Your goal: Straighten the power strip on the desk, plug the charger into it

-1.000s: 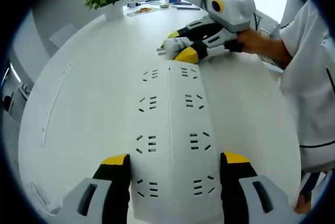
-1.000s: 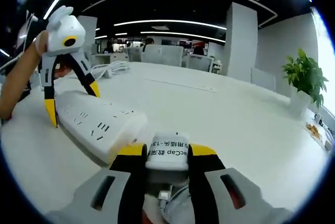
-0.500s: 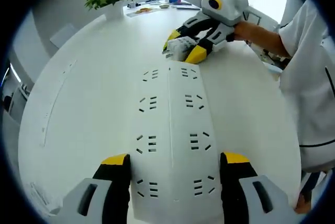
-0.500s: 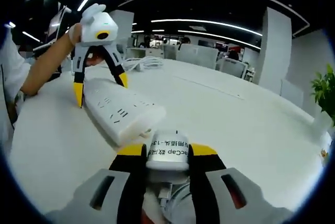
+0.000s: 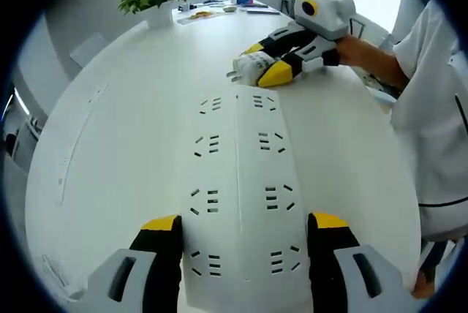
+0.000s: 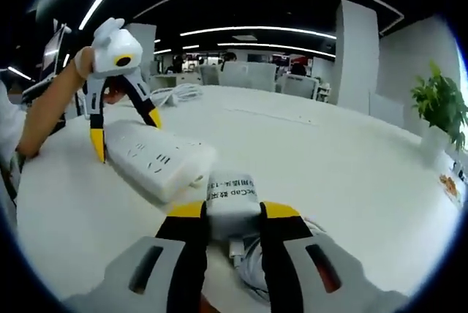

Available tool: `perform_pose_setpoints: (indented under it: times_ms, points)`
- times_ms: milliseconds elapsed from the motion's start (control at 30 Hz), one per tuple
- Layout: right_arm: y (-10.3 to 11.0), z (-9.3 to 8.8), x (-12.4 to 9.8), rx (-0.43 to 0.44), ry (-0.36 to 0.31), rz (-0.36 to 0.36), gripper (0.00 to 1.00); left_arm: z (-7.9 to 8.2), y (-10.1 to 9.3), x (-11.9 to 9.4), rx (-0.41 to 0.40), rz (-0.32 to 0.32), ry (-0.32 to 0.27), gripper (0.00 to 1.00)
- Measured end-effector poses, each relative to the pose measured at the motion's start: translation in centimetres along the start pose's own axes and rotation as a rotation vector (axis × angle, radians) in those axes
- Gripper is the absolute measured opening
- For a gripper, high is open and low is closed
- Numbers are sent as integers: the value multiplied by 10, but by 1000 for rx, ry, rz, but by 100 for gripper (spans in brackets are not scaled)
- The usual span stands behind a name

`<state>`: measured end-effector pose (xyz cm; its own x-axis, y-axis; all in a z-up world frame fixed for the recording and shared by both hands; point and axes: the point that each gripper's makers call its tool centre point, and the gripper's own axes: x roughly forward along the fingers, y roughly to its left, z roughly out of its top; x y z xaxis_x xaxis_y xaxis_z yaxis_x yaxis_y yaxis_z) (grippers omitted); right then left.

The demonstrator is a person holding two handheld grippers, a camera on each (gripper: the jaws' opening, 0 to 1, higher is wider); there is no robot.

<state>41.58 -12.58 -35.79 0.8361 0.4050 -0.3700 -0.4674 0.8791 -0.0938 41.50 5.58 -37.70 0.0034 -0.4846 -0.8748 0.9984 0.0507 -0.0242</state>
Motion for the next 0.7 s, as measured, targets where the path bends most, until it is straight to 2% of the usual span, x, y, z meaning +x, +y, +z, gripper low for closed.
perform_pose_setpoints:
  times_ms: [167,333,433,500,567,633,700]
  points:
    - [-1,5,3,11,-44,20,27,0,0,0,1,-2,-4,70]
    - [-6,6,2,65,-44,23,26,0,1,0,2,-1,1,70]
    - [-8,9,-5,102,-14,20,26,1,1,0,3,-2,0,70]
    - [-4,20,-17,133,18,29,26,1,1,0,3,-1,-1,70]
    - [6,37,-28,170,32,62,26,1,1,0,4,-1,1,70]
    - [25,52,-37,204,82,117,26,1,1,0,4,-1,3,70]
    - [39,56,-38,224,143,142,26,1,1,1,4,-1,3,70]
